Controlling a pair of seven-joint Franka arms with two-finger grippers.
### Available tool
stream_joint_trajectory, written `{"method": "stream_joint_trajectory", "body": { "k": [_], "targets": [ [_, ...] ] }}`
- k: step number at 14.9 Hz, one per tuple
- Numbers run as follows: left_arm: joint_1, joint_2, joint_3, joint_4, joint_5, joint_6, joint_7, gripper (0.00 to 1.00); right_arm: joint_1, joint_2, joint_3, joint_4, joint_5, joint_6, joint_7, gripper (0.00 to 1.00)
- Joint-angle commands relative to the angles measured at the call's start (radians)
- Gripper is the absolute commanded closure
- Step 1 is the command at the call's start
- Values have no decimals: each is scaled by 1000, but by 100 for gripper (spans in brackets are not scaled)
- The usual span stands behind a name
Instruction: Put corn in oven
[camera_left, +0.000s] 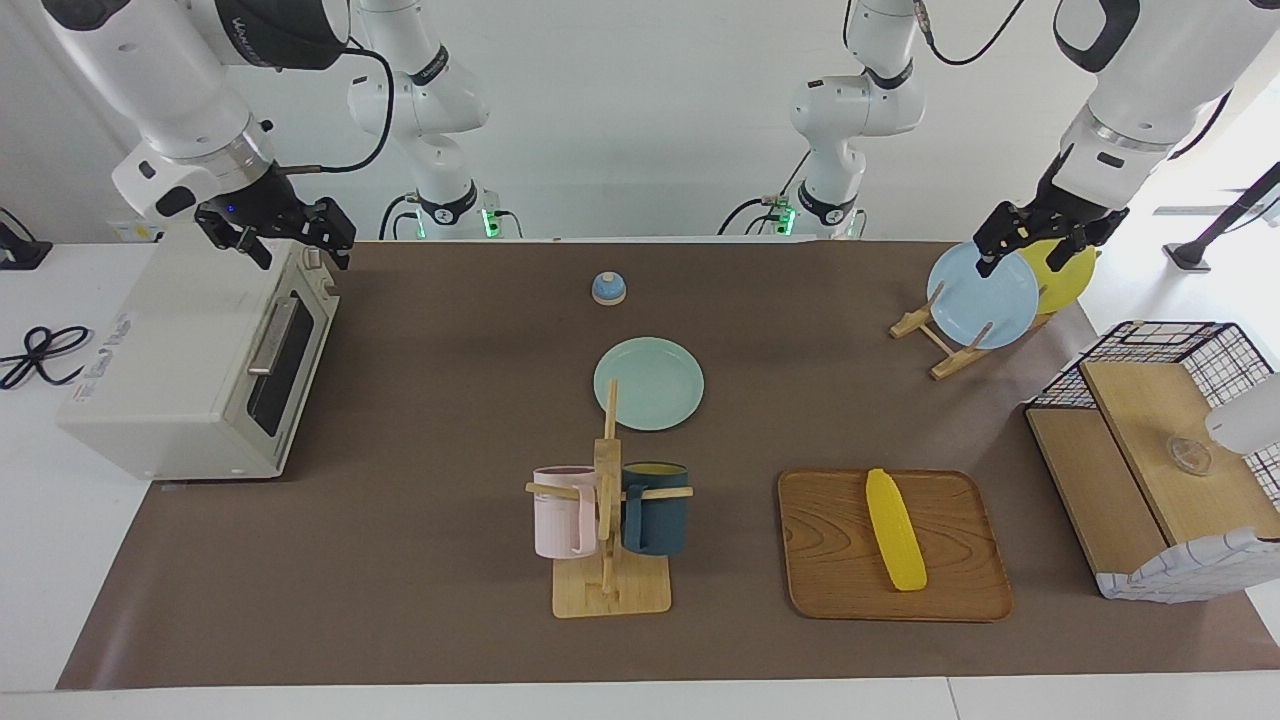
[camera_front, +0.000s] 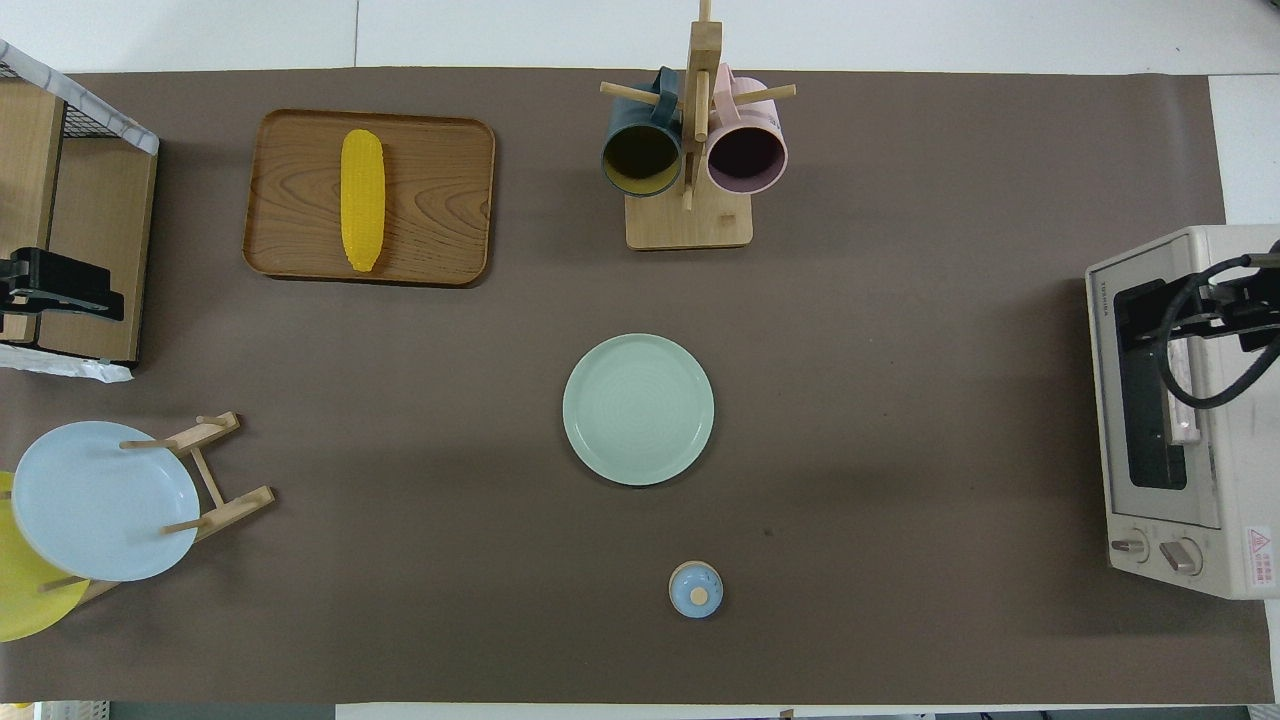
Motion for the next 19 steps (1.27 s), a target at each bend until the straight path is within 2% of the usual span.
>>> {"method": "stream_joint_trajectory", "body": {
  "k": [1, 8, 12, 16, 19],
  "targets": [
    [-8, -4, 5, 1, 15, 4, 4, 0, -8, -8, -3, -5, 24, 3, -18, 0],
    [2, -6, 5, 0, -21, 11, -2, 0, -8, -8, -2, -5, 24, 3, -18, 0],
    [-10, 5, 5, -31, -23, 108, 2, 0, -8, -7, -4, -5, 24, 3, -18, 0],
    [-44, 153, 2, 4, -26, 191, 5, 0, -8, -7, -4, -5, 24, 3, -18, 0],
    [-51, 383, -7, 186, -43, 203, 16, 0, -8, -8, -4, -5, 24, 3, -19, 0]
  ]
}}
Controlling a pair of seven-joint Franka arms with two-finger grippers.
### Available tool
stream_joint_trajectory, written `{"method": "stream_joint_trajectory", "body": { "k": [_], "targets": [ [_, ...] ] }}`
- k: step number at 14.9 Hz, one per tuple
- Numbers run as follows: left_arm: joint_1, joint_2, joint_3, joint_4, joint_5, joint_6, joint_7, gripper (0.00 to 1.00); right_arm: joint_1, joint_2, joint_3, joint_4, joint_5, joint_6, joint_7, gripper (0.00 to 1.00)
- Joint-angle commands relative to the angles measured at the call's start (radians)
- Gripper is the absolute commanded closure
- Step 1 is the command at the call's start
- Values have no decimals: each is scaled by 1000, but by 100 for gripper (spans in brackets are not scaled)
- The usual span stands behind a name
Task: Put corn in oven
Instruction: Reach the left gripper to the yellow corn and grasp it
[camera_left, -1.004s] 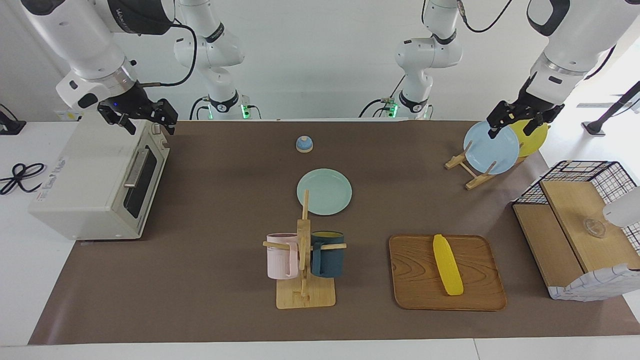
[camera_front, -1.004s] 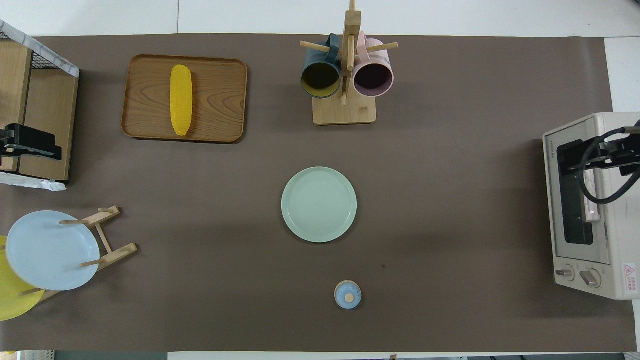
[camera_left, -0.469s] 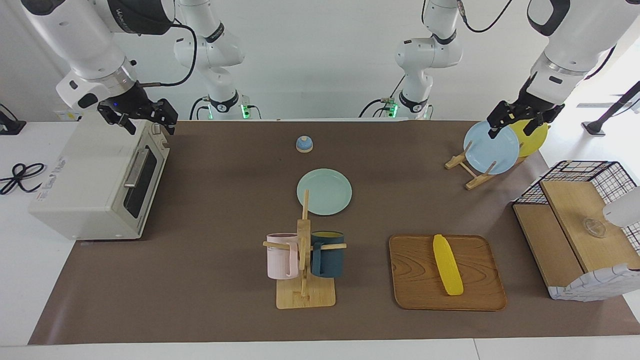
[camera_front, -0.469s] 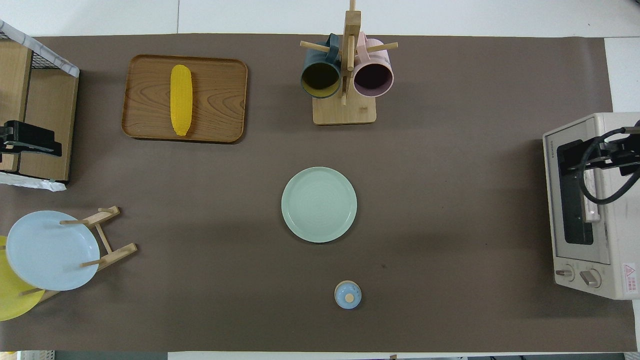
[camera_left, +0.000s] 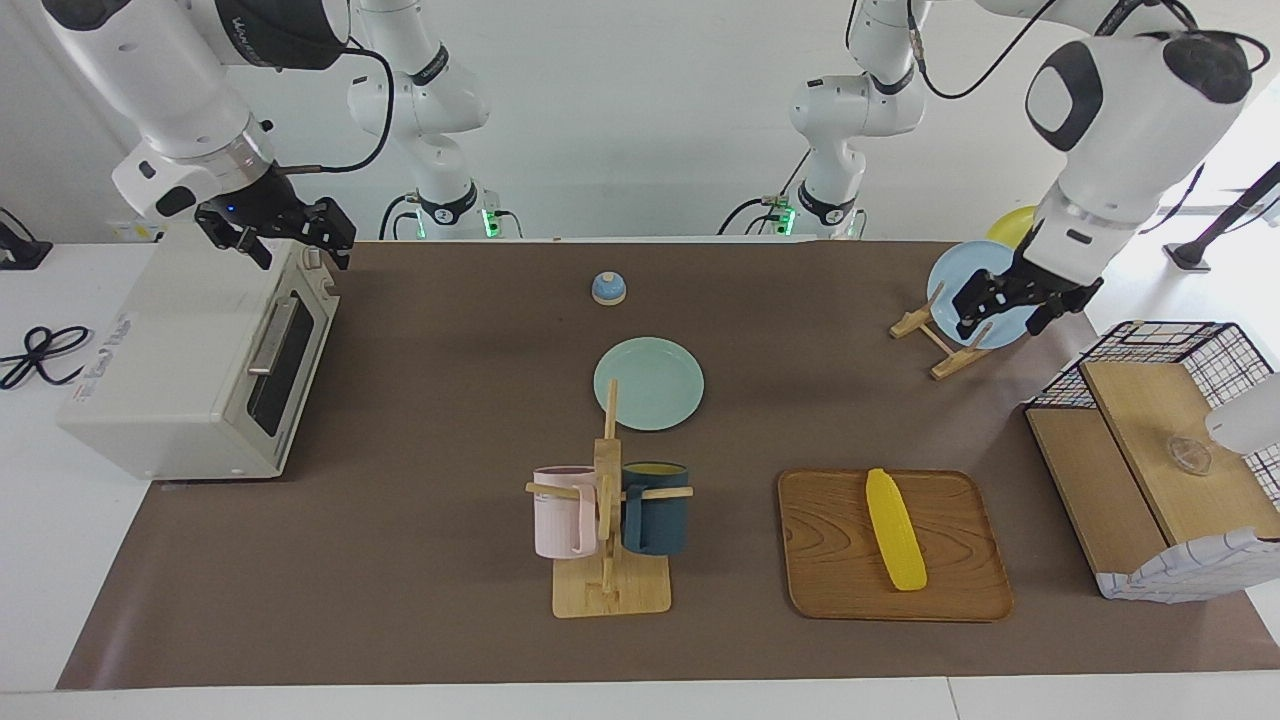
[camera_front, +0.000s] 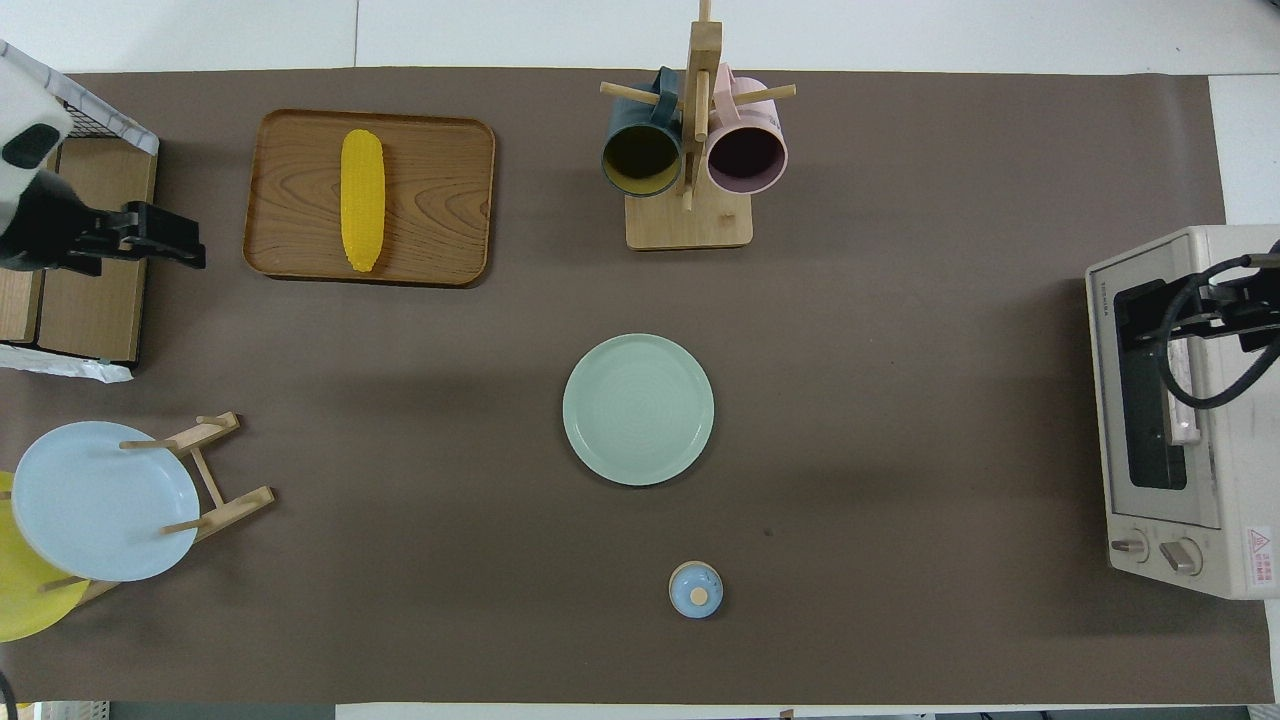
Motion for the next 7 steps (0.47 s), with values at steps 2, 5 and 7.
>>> {"method": "stream_joint_trajectory", "body": {
  "k": [2, 5, 7],
  "targets": [
    [-14, 300, -5, 247, -46, 57, 44, 0, -8, -7, -3, -5, 24, 3, -18, 0],
    [-19, 466, -39, 346, -45, 135, 47, 0, -8, -7, -3, -5, 24, 3, -18, 0],
    [-14, 531, -43, 387, -45, 181, 76, 0, -8, -7, -4, -5, 24, 3, -18, 0]
  ]
}}
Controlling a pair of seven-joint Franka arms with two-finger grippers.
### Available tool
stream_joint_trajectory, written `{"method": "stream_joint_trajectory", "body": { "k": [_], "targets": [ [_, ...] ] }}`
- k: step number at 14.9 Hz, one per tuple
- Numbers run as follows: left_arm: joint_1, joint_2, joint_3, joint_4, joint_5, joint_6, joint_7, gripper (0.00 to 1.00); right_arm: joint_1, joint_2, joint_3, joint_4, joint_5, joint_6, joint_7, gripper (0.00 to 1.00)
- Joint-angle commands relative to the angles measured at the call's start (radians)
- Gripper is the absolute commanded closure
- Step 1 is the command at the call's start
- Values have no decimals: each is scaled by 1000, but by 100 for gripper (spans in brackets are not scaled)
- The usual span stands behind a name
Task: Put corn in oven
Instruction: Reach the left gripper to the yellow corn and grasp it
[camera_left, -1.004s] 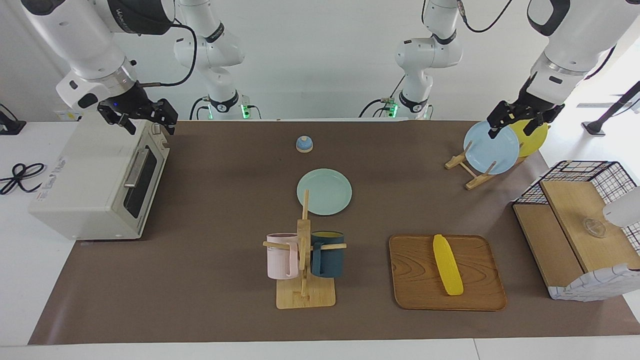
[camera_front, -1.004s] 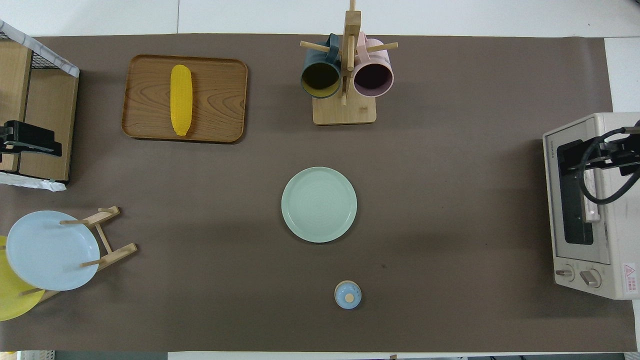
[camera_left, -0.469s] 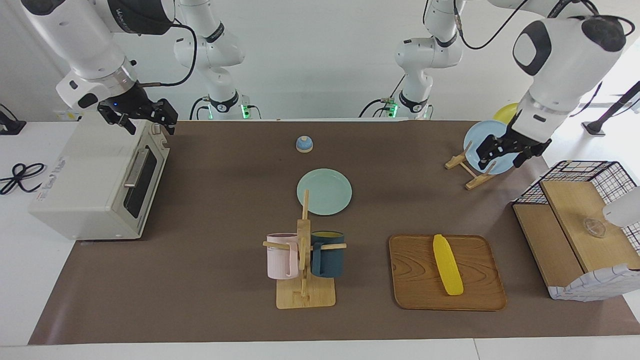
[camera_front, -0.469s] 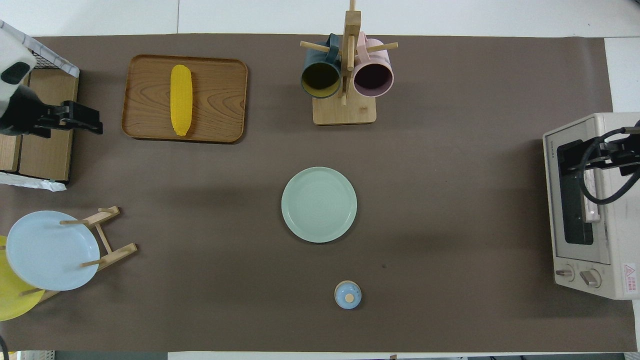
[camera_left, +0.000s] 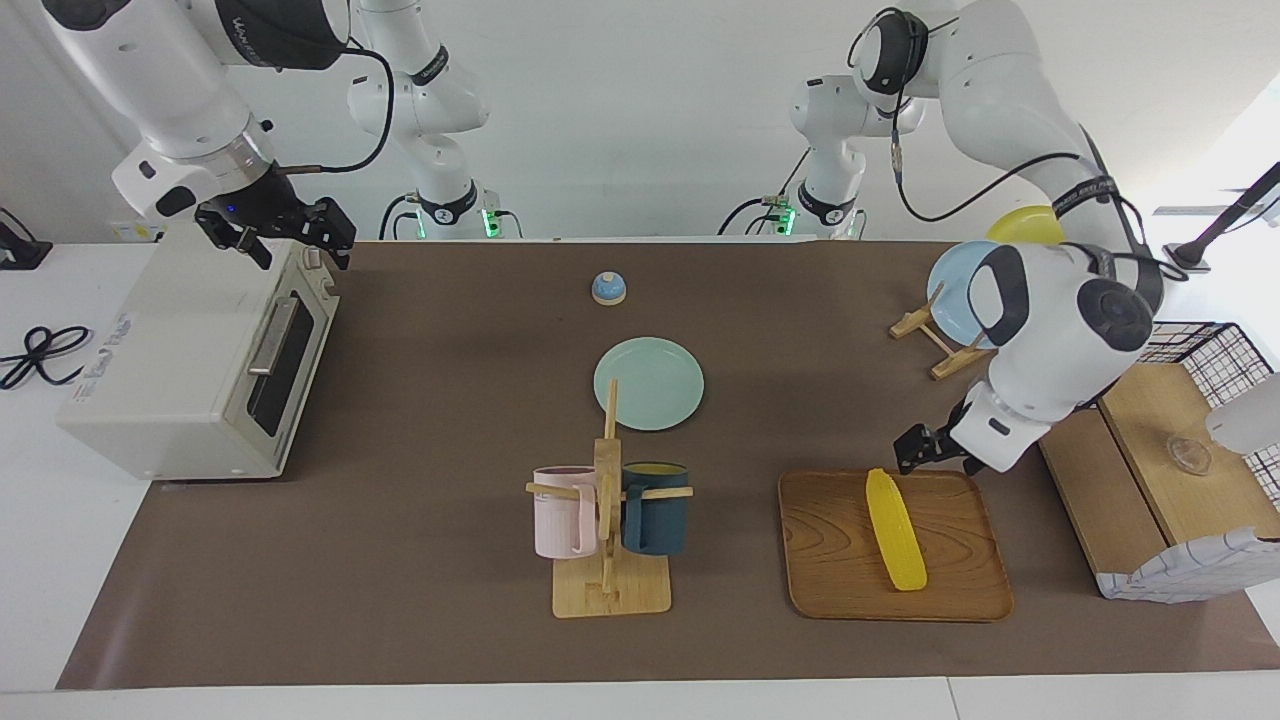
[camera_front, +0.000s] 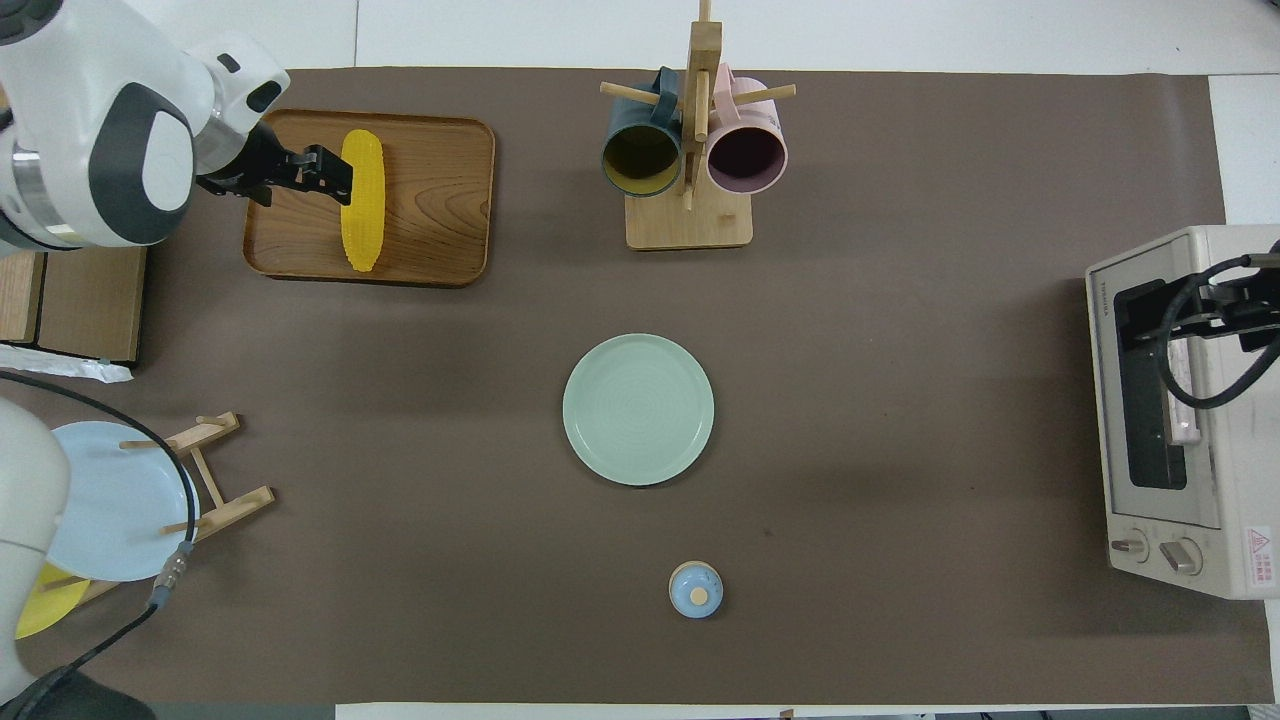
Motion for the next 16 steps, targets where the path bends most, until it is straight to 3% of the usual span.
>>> {"method": "stream_joint_trajectory", "body": {
  "k": [1, 6, 12, 13, 15, 16],
  "targets": [
    [5, 98, 2, 108, -13, 35, 76, 0, -8, -8, -4, -5, 24, 3, -18, 0],
    [-4, 118, 4, 50, -5, 162, 103, 0, -8, -8, -2, -5, 24, 3, -18, 0],
    [-18, 155, 4, 51, -5, 181, 115, 3, -8, -8, -4, -5, 24, 3, -18, 0],
    [-19, 155, 4, 50, -3, 185, 115, 20, -8, -7, -4, -5, 24, 3, -18, 0],
    [-18, 153, 4, 51, -6, 170, 115, 77, -8, -8, -4, -5, 24, 3, -18, 0],
    [-18, 153, 4, 51, -12, 162, 115, 100, -8, -7, -2, -5, 24, 3, -18, 0]
  ]
}}
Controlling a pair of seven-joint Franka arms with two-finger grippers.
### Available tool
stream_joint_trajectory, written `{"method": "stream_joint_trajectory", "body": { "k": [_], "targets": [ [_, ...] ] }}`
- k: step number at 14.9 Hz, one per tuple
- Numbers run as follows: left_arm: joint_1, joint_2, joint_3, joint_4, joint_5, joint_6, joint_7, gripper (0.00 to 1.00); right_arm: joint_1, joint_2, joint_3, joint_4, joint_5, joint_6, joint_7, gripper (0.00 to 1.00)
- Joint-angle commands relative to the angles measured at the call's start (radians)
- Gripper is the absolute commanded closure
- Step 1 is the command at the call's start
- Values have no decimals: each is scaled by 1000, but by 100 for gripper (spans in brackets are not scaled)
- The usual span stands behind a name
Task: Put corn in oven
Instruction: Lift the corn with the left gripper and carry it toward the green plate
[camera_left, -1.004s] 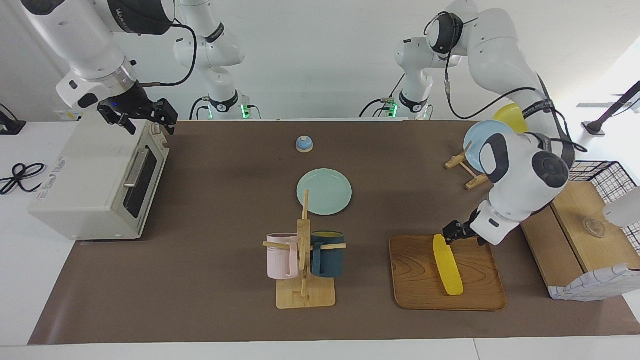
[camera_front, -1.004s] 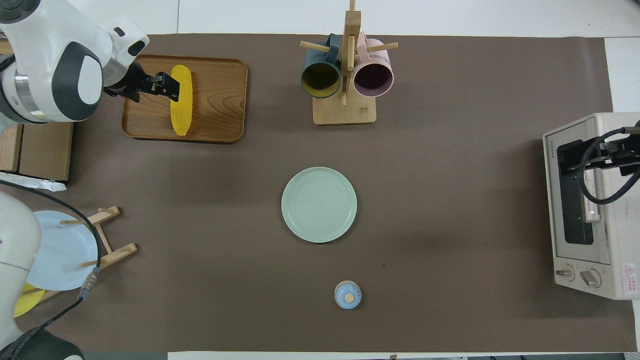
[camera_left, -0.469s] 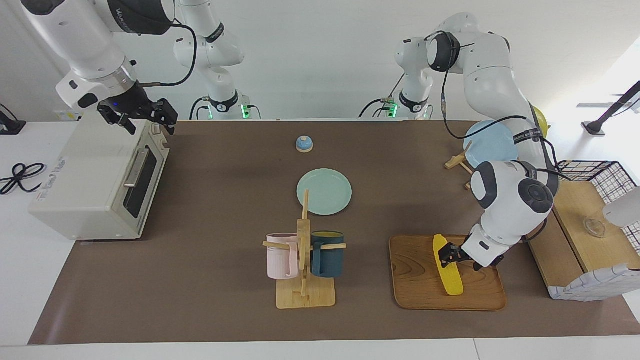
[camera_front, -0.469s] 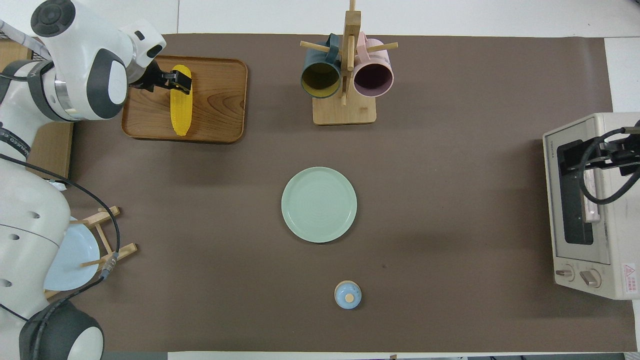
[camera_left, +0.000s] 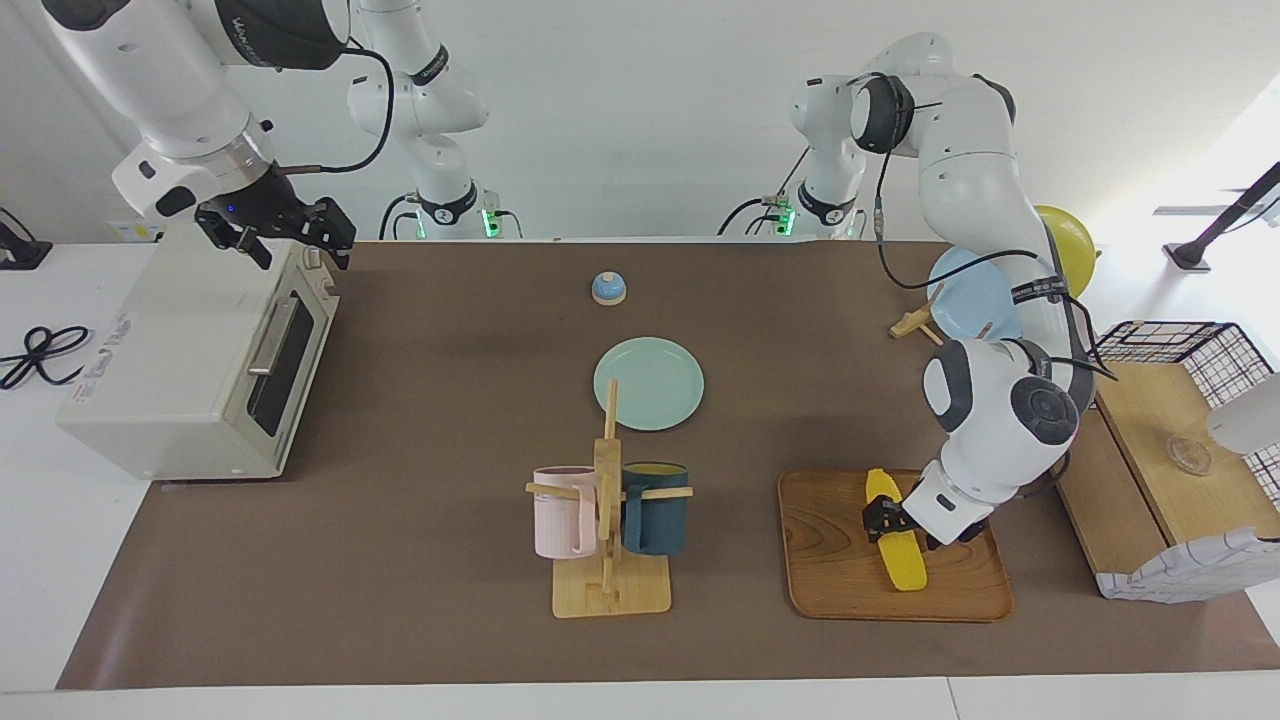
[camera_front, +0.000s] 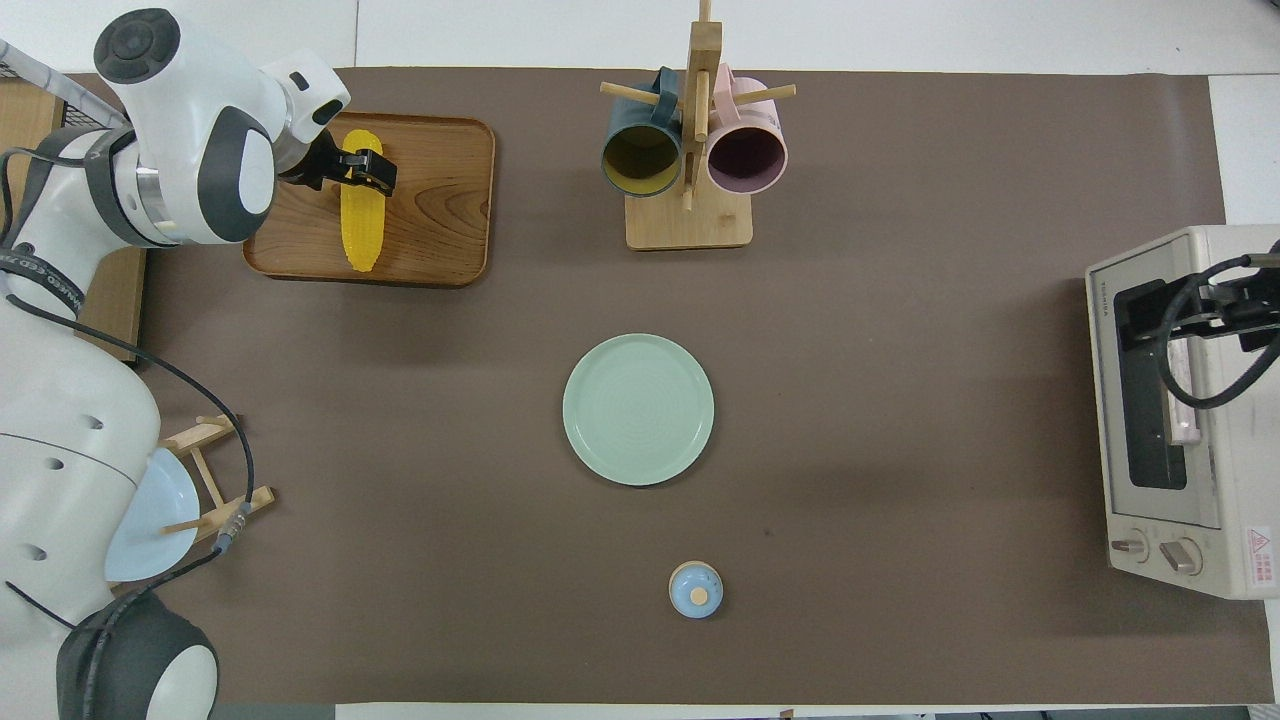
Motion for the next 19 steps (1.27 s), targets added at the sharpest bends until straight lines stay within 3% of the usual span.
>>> {"method": "stream_joint_trajectory", "body": {
  "k": [1, 4, 7, 8, 9, 10, 11, 14, 16, 19],
  "targets": [
    [-3, -3, 7, 0, -16, -17, 16, 100, -8, -8, -2, -5, 24, 3, -18, 0],
    [-3, -43, 10, 2, -74, -54, 11, 100, -8, -8, -2, -6, 24, -6, -19, 0],
    [-13, -158, 10, -23, -106, -155, -74, 100, -21, -8, -10, -11, 26, 1, -39, 2],
    [-34, -214, 8, -72, -106, -165, -129, 100, -24, -17, -11, -37, 26, 32, -45, 45],
    [-61, -279, 8, -134, -106, -168, -162, 100, -24, -46, -11, -98, 24, 78, -47, 71],
    [-88, -345, 8, -208, -108, -162, -198, 100, -27, -75, -13, -171, 21, 140, -48, 92],
    [-120, -405, 8, -272, -108, -157, -247, 100, -36, -106, -13, -245, 17, 211, -48, 100],
    [-261, -522, 8, -426, -108, -148, -373, 100, -58, -195, -14, -480, -9, 418, -79, 100],
    [-341, -555, 8, -507, -108, -76, -436, 100, -80, -200, -13, -502, -87, 431, -88, 100],
    [-456, -612, 7, -688, -108, 134, -534, 100, -125, -194, -13, -549, -100, 451, -113, 100]
  ]
}}
